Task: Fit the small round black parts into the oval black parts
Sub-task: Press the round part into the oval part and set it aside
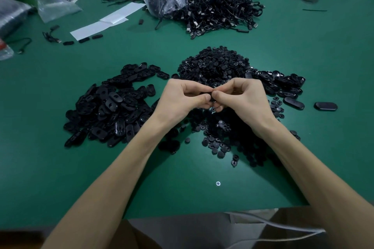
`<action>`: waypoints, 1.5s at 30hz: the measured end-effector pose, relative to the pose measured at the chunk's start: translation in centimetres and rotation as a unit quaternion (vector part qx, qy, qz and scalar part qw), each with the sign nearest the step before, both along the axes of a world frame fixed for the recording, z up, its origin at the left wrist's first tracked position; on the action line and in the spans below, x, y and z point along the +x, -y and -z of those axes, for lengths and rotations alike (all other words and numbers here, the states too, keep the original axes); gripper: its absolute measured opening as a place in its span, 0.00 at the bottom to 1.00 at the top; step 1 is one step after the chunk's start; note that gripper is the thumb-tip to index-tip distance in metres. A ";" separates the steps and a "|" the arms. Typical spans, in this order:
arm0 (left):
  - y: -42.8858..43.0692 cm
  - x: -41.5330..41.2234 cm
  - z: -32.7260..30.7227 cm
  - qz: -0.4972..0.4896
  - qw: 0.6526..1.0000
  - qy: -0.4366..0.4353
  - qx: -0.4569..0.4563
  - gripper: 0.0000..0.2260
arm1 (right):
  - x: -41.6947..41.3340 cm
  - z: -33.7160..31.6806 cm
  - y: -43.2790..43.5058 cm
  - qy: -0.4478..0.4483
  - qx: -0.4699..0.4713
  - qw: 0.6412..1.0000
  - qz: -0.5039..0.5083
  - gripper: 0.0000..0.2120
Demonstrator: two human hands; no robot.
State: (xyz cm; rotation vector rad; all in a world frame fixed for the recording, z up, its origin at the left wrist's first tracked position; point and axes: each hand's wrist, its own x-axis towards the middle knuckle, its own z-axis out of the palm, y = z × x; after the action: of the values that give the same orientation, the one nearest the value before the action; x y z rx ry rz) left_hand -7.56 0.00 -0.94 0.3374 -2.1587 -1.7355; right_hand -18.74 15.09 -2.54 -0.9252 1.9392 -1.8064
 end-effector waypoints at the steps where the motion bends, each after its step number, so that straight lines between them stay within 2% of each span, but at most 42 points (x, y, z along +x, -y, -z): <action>1: 0.0 0.0 0.1 -0.002 1.000 0.000 -0.001 0.10 | 0.0 0.0 0.0 0.001 0.001 1.000 0.001 0.02; 8: 0.0 -0.1 0.3 -0.015 1.000 -0.011 -0.016 0.08 | 0.0 -0.3 0.1 -0.001 -0.005 1.000 0.011 0.02; 11: -0.1 -0.2 0.1 -0.084 0.988 -0.013 -0.126 0.07 | -0.3 -0.4 0.0 -0.042 -0.001 0.997 0.057 0.02; 13: 0.7 0.0 0.0 -0.181 0.943 0.022 -0.278 0.10 | -1.2 -0.6 -0.4 -0.111 0.022 0.984 0.137 0.02; 15: 2.4 0.6 0.0 -0.276 0.848 0.114 -0.438 0.12 | -2.1 -0.8 -0.9 -0.184 0.057 0.953 0.234 0.02; 16: 3.4 0.9 0.0 -0.310 0.798 0.176 -0.486 0.12 | -2.6 -0.9 -1.2 -0.204 0.073 0.937 0.274 0.03; 18: 4.9 1.6 -0.2 -0.346 0.729 0.297 -0.510 0.10 | -3.5 -0.9 -1.8 -0.221 0.112 0.913 0.323 0.04; 20: 5.9 2.3 -0.3 -0.345 0.709 0.363 -0.496 0.09 | -4.1 -0.5 -2.4 -0.232 0.162 0.896 0.344 0.07; 23: 6.8 2.5 0.0 -0.327 0.716 0.388 -0.479 0.11 | -4.5 0.0 -2.6 -0.238 0.236 0.877 0.344 0.10; 25: 7.0 2.3 0.0 -0.329 0.740 0.366 -0.459 0.12 | -4.5 0.3 -2.5 -0.230 0.272 0.873 0.333 0.12; 28: 7.1 2.0 0.0 -0.335 0.776 0.309 -0.436 0.10 | -4.5 0.3 -2.3 -0.252 0.325 0.848 0.335 0.13; 30: 7.0 1.8 0.1 -0.330 0.797 0.279 -0.423 0.12 | -4.2 0.2 -2.0 -0.277 0.318 0.847 0.326 0.11; 33: 6.8 1.7 0.3 -0.328 0.825 0.245 -0.388 0.13 | -3.3 0.2 -1.4 -0.310 0.269 0.874 0.261 0.10; 37: 6.9 1.9 0.3 -0.352 0.837 0.188 -0.374 0.15 | -2.0 0.4 -0.5 -0.359 0.224 0.896 0.134 0.11; 40: 6.6 1.5 0.1 -0.344 0.855 0.126 -0.367 0.14 | -1.2 0.7 0.2 -0.392 0.221 0.892 0.049 0.16; 45: 3.5 0.3 0.2 -0.247 0.922 -0.019 -0.298 0.09 | -0.9 1.1 0.8 -0.435 0.247 0.866 0.009 0.14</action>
State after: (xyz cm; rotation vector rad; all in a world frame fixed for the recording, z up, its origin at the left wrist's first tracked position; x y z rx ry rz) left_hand -7.30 -3.48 -1.18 0.6048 -2.1936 -0.7642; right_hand -19.60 14.34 -3.67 -1.6860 2.7189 -0.7979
